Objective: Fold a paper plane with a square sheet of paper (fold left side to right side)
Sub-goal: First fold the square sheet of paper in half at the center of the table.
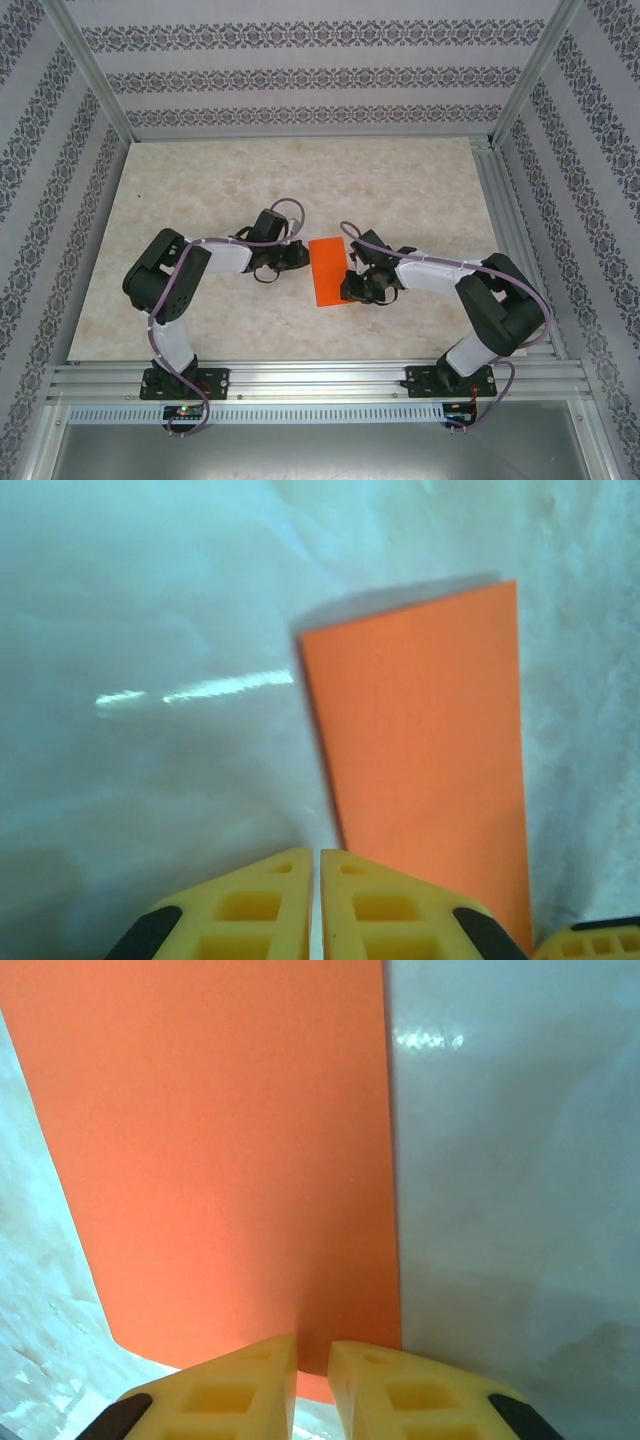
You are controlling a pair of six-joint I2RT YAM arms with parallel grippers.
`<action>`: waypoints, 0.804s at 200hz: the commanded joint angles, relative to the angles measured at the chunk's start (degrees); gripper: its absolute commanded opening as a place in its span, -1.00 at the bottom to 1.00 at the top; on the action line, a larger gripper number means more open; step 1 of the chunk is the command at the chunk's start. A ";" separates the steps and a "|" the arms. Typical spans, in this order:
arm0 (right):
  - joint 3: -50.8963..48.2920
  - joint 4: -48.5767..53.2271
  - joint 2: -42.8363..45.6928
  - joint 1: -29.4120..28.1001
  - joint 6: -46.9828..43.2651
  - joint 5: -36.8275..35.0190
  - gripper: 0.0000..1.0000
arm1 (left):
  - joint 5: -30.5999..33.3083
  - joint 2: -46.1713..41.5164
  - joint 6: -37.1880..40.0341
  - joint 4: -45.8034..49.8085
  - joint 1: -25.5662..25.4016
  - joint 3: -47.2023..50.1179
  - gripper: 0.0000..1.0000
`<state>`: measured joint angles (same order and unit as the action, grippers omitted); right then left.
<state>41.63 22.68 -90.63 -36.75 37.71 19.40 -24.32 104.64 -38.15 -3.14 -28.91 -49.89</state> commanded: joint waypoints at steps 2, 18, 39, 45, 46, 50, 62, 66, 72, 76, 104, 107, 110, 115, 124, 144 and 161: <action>-3.09 5.91 -3.59 -0.16 -0.89 -6.63 -0.58 | 2.36 -4.87 2.38 1.52 1.14 1.13 -0.72; -2.91 5.79 -3.72 -0.16 -0.89 -6.57 -0.58 | 1.03 -7.02 1.80 0.14 0.95 2.56 -0.72; -2.78 5.71 -4.03 -0.18 -0.98 -6.48 -0.58 | -1.98 -7.01 1.00 -1.46 -0.19 2.21 -0.72; -2.78 5.77 -4.12 -0.25 -0.98 -6.48 -0.58 | -2.50 -6.51 0.95 -1.59 -0.82 1.81 -0.72; -2.78 5.74 -4.12 -0.20 -0.93 -6.48 -0.58 | -2.50 -6.40 0.92 -1.60 -0.90 1.55 -0.72; -2.78 5.77 -4.12 -0.24 -0.98 -6.48 -0.58 | -2.81 -6.03 0.81 -1.68 -1.24 1.21 -0.72; -2.78 5.76 -4.20 -0.23 -1.06 -6.48 -0.58 | -3.34 -4.61 0.78 -1.66 -2.34 0.06 -0.72; -2.78 5.73 -4.20 -0.22 -1.06 -6.56 -0.58 | -3.33 -4.13 0.80 -1.57 -2.58 -0.36 -0.72; -2.74 5.77 -4.22 -0.24 -1.06 -6.65 -0.58 | -3.39 -3.32 0.81 -1.59 -2.96 -0.89 -0.72; -2.70 5.76 -4.22 -0.25 -0.98 -6.65 -0.58 | -3.37 -2.81 0.81 -1.61 -3.16 -1.18 -0.73; -2.43 5.71 -4.51 -0.36 -1.04 -6.50 -0.58 | -3.84 0.80 0.67 -2.29 -3.70 -3.18 -0.73; -2.43 5.79 -4.52 -0.35 -1.06 -6.48 -0.58 | -3.88 1.12 0.72 -2.24 -3.70 -3.38 -0.73; -2.36 5.80 -4.55 -0.49 -1.06 -6.52 -0.58 | -3.82 1.38 0.91 -2.26 -3.70 -3.59 -0.73; -2.30 5.88 -4.56 -0.46 -1.14 -6.55 -0.58 | -3.79 1.94 1.09 -2.19 -3.75 -4.00 -0.73; -2.25 6.03 -4.64 -0.46 -1.19 -6.57 -0.58 | -3.46 2.71 1.55 -1.52 -3.70 -4.86 -0.74; -2.19 6.33 -4.48 -0.51 -1.32 -6.74 -0.58 | -2.19 4.30 2.92 0.54 -3.71 -6.98 -0.74; -2.17 6.59 -4.40 -0.45 -1.33 -6.83 -0.58 | 0.54 5.44 4.71 3.38 -3.62 -8.91 -0.73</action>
<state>42.26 23.38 -91.07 -36.77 37.52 19.42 -26.65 108.31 -37.23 -2.87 -32.34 -54.96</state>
